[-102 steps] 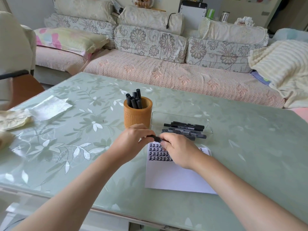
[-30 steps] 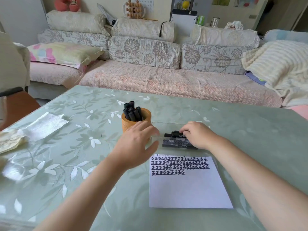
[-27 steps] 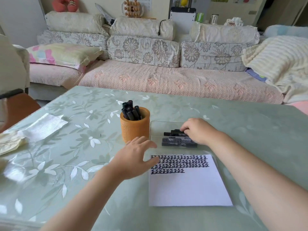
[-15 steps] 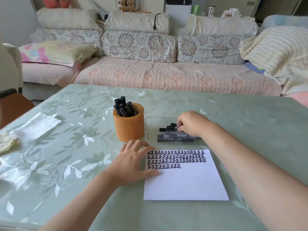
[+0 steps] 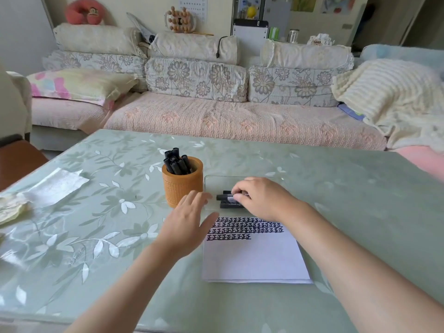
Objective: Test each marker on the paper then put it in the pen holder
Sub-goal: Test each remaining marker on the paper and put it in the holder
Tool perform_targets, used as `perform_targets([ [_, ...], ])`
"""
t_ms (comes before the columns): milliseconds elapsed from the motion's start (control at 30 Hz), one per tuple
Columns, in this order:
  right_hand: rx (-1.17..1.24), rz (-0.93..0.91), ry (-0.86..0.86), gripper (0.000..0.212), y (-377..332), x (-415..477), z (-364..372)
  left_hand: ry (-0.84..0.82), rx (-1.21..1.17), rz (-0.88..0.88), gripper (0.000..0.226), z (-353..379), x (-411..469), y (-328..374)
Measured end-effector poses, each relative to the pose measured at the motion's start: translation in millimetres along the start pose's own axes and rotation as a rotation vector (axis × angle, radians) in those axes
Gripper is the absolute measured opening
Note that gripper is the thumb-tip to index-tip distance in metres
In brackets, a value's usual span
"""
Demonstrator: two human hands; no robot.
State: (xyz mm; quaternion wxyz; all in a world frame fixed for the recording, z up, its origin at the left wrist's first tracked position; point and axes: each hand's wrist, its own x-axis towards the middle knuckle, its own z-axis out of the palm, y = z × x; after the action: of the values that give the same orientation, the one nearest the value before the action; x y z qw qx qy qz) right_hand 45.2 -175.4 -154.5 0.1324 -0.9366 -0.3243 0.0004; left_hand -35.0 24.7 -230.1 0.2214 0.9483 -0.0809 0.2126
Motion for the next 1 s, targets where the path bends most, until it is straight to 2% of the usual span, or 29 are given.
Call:
perform_targets([
  [67,0.082,0.022,-0.011,0.021,-2.5,-9.4,2.7,0.060,-0.048,0.008,0.041,-4.4,2.3,6.4],
  [233,0.269,0.031,0.003,0.030,-11.8,-32.0,10.2,0.055,-0.007,0.150,0.030,-11.2,-1.3,22.5],
  [500,0.519,0.161,0.141,0.020,-8.2,-54.3,19.9,0.116,-0.014,0.120,0.012,-16.6,-15.0,34.1],
  [633,0.910,0.275,0.190,0.017,-14.3,-64.7,18.7,0.100,-0.075,0.093,0.012,-14.6,-20.3,41.2],
  [733,1.141,0.298,0.233,0.011,-17.8,-68.6,22.9,0.041,-0.096,0.154,0.020,-11.1,-22.2,45.9],
  [867,1.174,0.289,0.237,0.011,-18.7,-65.4,30.8,-0.036,-0.036,0.228,0.027,-7.8,-24.6,52.6],
  [1000,0.935,0.290,0.246,0.014,-9.9,-58.1,37.5,0.028,-0.043,0.131,0.034,-8.5,-18.1,45.5],
])
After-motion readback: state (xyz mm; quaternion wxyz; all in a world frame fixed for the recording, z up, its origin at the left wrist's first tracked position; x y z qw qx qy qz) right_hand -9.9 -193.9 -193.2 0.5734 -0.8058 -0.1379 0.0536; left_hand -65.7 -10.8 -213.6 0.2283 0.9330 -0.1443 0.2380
